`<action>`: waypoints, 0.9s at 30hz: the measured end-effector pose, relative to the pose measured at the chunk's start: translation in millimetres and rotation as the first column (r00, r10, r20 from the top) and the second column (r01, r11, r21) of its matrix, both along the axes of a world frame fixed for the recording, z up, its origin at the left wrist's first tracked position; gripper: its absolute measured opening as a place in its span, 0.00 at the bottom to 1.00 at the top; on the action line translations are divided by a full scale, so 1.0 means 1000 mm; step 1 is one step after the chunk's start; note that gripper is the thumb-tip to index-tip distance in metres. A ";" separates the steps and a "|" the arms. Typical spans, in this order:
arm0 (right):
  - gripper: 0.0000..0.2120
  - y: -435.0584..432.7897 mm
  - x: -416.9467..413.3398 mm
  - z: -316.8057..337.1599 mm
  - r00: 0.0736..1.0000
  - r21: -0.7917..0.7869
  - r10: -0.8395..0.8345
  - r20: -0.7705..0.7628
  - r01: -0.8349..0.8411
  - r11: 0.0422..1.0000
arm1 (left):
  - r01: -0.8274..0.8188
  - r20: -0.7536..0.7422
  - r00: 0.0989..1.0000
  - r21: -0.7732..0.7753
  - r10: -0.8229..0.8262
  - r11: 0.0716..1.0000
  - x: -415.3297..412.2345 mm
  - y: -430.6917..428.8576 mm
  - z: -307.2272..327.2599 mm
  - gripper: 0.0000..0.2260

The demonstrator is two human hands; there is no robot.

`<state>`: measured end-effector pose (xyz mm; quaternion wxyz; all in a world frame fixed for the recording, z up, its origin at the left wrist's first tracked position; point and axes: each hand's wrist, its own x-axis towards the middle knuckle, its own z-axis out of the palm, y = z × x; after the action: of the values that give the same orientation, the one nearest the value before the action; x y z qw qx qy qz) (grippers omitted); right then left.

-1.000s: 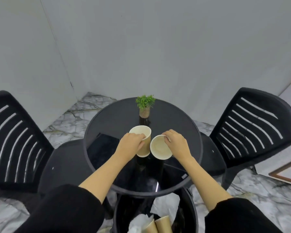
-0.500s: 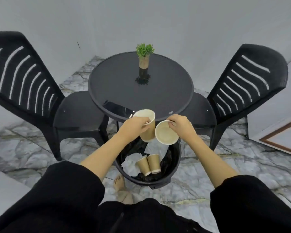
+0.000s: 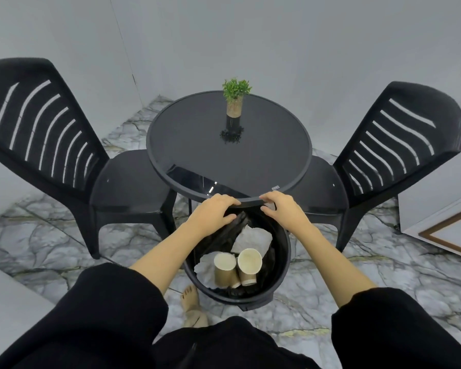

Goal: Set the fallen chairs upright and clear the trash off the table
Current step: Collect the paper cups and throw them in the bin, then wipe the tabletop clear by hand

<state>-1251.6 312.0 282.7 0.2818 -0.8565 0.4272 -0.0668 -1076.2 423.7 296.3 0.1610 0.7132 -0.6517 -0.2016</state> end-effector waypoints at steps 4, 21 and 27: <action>0.18 -0.019 0.020 0.000 1.000 0.031 0.002 0.009 -0.002 1.000 | -0.019 -0.017 1.000 -0.009 0.019 1.000 0.022 -0.023 -0.004 0.19; 0.25 -0.138 0.146 -0.005 1.000 0.051 -0.028 -0.012 0.028 0.998 | -0.217 0.031 0.976 0.004 0.217 0.976 0.169 -0.149 -0.069 0.25; 0.28 -0.181 0.179 -0.023 0.995 0.101 -0.094 0.031 0.091 0.991 | -0.287 0.064 0.956 -0.009 0.287 0.958 0.180 -0.162 -0.094 0.24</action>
<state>-1072.1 131.1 259.5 0.3284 -0.8193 0.4642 -0.0735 -896.2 261.8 202.7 0.1673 0.8064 -0.5462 -0.1530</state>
